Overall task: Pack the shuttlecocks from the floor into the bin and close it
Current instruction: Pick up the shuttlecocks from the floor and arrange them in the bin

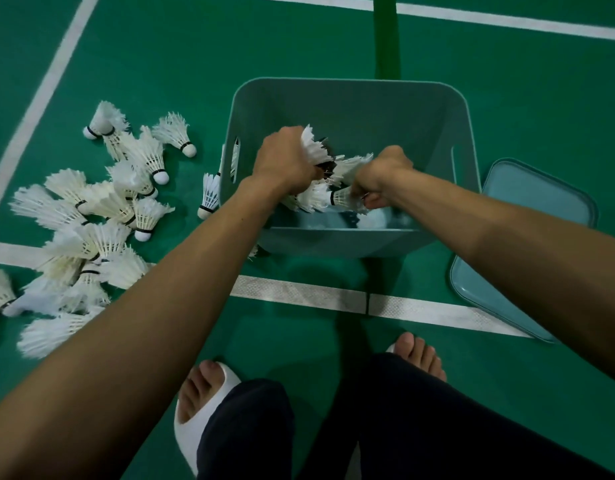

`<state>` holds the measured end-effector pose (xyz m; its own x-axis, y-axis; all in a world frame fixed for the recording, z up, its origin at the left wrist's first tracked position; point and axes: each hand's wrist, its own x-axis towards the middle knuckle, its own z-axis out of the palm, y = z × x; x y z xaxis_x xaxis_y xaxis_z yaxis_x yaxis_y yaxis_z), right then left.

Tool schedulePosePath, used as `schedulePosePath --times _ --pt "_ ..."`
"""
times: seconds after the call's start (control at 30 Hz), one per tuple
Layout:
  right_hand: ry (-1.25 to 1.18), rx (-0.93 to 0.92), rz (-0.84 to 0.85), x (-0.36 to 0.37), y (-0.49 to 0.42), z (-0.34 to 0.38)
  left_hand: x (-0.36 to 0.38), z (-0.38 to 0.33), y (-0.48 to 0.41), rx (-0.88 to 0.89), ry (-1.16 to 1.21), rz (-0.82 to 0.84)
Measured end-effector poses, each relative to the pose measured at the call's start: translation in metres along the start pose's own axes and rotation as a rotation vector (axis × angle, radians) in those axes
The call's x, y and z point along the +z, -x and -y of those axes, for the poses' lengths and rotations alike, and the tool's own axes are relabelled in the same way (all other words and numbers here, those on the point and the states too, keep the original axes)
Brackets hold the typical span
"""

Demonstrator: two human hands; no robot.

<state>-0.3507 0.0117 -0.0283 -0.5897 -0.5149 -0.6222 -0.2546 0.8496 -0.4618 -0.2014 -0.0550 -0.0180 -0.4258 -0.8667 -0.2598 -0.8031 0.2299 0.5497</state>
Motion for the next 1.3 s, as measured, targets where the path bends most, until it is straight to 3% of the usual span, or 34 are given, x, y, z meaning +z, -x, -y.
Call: schedulePosePath --times 0.2,0.47,0.63,0.83,0.93,1.03,1.2,1.3 --pt "-0.079 -0.025 0.087 0.022 -0.007 0.007 0.005 0.012 -0.004 -0.22 0.152 0.102" --pt "-0.08 -0.033 0.138 0.028 -0.02 0.008 0.005 0.015 -0.009 -0.286 0.148 0.12" --pt "0.125 -0.178 -0.003 0.021 -0.015 0.013 0.003 0.014 -0.006 -0.296 0.127 0.118" --pt "0.161 -0.297 -0.007 -0.024 -0.008 0.021 -0.012 0.0 0.0 -0.265 0.252 0.087" --pt "0.098 -0.512 0.08 -0.046 0.001 0.021 -0.016 -0.015 0.002 -0.256 0.456 0.156" --pt "0.215 -0.648 0.157 -0.054 0.014 0.019 -0.013 -0.024 0.005 -0.271 0.535 0.25" --pt "0.332 -0.637 0.109 -0.057 0.016 -0.003 -0.003 -0.021 0.009 -0.239 0.544 0.315" --pt "0.347 -0.503 -0.001 -0.061 0.005 -0.018 0.002 -0.018 0.01 -0.225 0.523 0.224"
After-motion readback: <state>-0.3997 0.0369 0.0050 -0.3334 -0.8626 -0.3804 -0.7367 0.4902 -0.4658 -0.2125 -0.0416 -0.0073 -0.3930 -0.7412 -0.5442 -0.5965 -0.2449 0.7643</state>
